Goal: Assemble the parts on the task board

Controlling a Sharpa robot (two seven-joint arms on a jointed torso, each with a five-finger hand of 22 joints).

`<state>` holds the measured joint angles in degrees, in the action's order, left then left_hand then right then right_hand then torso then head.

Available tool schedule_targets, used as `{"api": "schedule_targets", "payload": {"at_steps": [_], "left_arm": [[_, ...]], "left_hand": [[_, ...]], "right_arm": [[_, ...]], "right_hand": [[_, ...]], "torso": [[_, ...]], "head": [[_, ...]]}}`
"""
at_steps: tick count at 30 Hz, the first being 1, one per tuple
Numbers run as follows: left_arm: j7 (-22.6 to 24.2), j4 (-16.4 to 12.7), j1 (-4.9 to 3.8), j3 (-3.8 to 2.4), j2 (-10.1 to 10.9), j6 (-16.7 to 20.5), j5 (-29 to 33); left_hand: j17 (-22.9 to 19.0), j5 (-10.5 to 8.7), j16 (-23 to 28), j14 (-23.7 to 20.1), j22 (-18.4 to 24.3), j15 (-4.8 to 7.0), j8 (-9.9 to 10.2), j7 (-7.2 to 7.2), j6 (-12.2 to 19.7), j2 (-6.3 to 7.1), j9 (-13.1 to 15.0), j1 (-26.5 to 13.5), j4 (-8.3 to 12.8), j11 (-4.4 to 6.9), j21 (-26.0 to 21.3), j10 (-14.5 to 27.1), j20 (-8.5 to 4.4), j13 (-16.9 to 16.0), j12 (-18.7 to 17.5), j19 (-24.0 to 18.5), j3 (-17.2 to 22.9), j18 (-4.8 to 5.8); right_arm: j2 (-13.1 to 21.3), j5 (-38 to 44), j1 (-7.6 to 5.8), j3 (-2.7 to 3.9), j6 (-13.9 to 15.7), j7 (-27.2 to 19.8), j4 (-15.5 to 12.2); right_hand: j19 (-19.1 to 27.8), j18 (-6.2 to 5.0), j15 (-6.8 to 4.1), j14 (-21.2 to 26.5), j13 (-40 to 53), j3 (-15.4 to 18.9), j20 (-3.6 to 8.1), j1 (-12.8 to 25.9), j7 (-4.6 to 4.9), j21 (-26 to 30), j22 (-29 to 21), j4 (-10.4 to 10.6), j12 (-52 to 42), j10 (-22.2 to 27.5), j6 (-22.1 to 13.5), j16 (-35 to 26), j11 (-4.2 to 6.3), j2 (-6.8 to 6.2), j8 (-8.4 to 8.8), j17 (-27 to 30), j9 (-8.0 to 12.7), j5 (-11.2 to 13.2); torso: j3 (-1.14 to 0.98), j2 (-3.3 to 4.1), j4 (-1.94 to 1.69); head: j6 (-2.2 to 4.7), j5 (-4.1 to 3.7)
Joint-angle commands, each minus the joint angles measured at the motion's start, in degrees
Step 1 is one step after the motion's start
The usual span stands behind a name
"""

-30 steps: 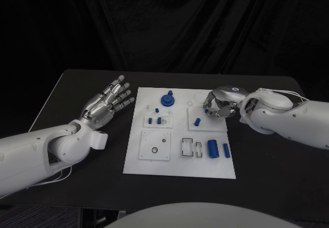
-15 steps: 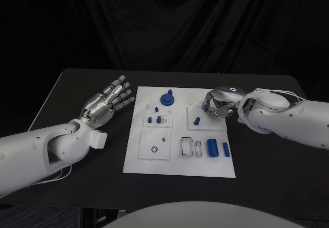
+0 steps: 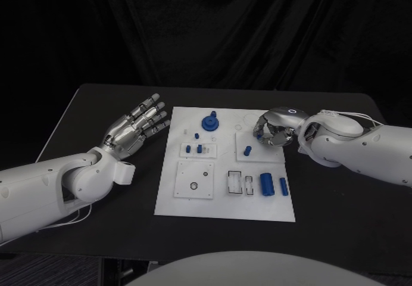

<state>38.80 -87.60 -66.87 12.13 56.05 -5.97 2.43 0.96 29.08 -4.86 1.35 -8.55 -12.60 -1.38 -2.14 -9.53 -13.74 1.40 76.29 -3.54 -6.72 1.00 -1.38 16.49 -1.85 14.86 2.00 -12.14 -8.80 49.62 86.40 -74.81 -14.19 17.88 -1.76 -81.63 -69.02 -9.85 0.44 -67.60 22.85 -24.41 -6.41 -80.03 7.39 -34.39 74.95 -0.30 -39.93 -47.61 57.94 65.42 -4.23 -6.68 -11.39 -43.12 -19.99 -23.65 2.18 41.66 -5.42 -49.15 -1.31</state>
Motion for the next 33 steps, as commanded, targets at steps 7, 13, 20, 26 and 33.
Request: {"api": "schedule_targets", "payload": {"at_steps": [7, 13, 20, 26, 33], "left_arm": [[6.02, 0.17, 0.13, -0.04, -0.21, -1.2, 0.0], [5.77, 0.42, 0.15, -0.04, -0.25, -1.18, 0.0], [5.41, 0.58, 0.19, -0.04, -0.3, -1.16, 0.0], [5.09, 0.37, 0.24, -0.04, -0.26, -1.1, 0.0], [5.01, 0.33, 0.27, -0.04, -0.25, -0.96, 0.0]], "left_hand": [[0.09, 0.35, -0.19, 0.12, 0.08, -0.49, -0.11, 0.47, -0.04, -0.16, 0.05, 0.36, 0.49, -0.29, 0.32, -0.06, 0.15, -0.07, 0.17, 0.09, 0.02, 1.16], [0.08, 0.5, -0.16, 0.11, 0.07, -0.52, -0.09, 0.47, 0.03, -0.25, 0.04, 0.24, 0.58, -0.31, 0.32, -0.02, 0.16, -0.05, 0.05, 0.11, 0.08, 1.18], [0.08, 0.55, -0.15, 0.11, 0.05, -0.54, -0.07, 0.47, 0.11, -0.3, 0.03, 0.16, 0.62, -0.32, 0.33, 0.0, 0.16, -0.04, 0.02, 0.12, 0.11, 1.19], [0.08, 0.57, -0.14, 0.1, 0.06, -0.55, -0.06, 0.48, 0.18, -0.33, 0.02, 0.11, 0.65, -0.33, 0.33, 0.03, 0.17, -0.03, -0.06, 0.12, 0.12, 1.19], [0.1, 0.61, -0.22, 0.12, 0.01, -0.59, -0.06, 0.54, 0.11, -0.39, 0.03, -0.01, 0.7, -0.36, 0.34, 0.05, 0.18, -0.04, 0.04, 0.15, 0.16, 1.21]], "right_arm": [[-0.17, -1.03, 0.23, 0.01, 0.11, -0.42, 0.19], [0.01, -1.25, 0.23, 0.01, 1.21, -0.92, 0.15], [0.63, -1.31, 0.22, 0.02, 2.71, -1.14, -0.73], [1.34, -1.32, 0.17, 0.04, 3.11, -0.8, -1.69], [1.96, -1.32, -0.38, 0.07, 3.52, -0.51, -2.42]], "right_hand": [[0.29, 0.51, -0.55, -0.33, -2.06, 0.1, 0.66, -1.55, 0.3, -1.2, 2.89, -1.6, 3.24, -3.98, 1.31, -1.56, 0.17, 0.71, -0.99, 1.21, -2.27, 0.85], [0.14, 0.56, -0.66, -0.64, -2.44, 0.3, 0.75, -1.63, 0.21, -1.86, 2.97, -1.74, 3.93, -4.7, 1.48, -1.6, 0.29, 0.81, -1.17, 1.07, -2.83, 1.11], [0.1, 0.57, -0.71, -0.84, -2.74, 0.33, 0.81, -1.89, 0.22, -2.13, 2.99, -1.95, 4.51, -5.04, 1.21, -1.68, 0.3, 0.86, -1.05, 1.05, -3.14, 1.2], [0.09, 0.58, -0.7, -0.93, -2.86, 0.4, 0.81, -1.84, 0.24, -2.19, 2.99, -1.92, 4.72, -5.19, 1.17, -1.7, 0.29, 0.86, -1.02, 1.03, -3.27, 1.26], [0.07, 0.61, -0.66, -1.07, -3.04, 0.52, 0.8, -1.67, 0.26, -2.33, 2.98, -1.81, 5.1, -5.25, 1.06, -1.69, 0.25, 0.85, -0.95, 0.94, -3.41, 1.37]], "torso": [[0.0, 0.03, -0.06], [-0.01, -0.02, -0.05], [-0.02, -0.08, -0.06], [-0.01, -0.07, -0.05], [-0.04, -0.03, -0.01]], "head": [[-0.17, -0.06], [-0.18, 0.0], [-0.21, 0.22], [-0.24, 0.24], [-0.24, 0.43]]}}
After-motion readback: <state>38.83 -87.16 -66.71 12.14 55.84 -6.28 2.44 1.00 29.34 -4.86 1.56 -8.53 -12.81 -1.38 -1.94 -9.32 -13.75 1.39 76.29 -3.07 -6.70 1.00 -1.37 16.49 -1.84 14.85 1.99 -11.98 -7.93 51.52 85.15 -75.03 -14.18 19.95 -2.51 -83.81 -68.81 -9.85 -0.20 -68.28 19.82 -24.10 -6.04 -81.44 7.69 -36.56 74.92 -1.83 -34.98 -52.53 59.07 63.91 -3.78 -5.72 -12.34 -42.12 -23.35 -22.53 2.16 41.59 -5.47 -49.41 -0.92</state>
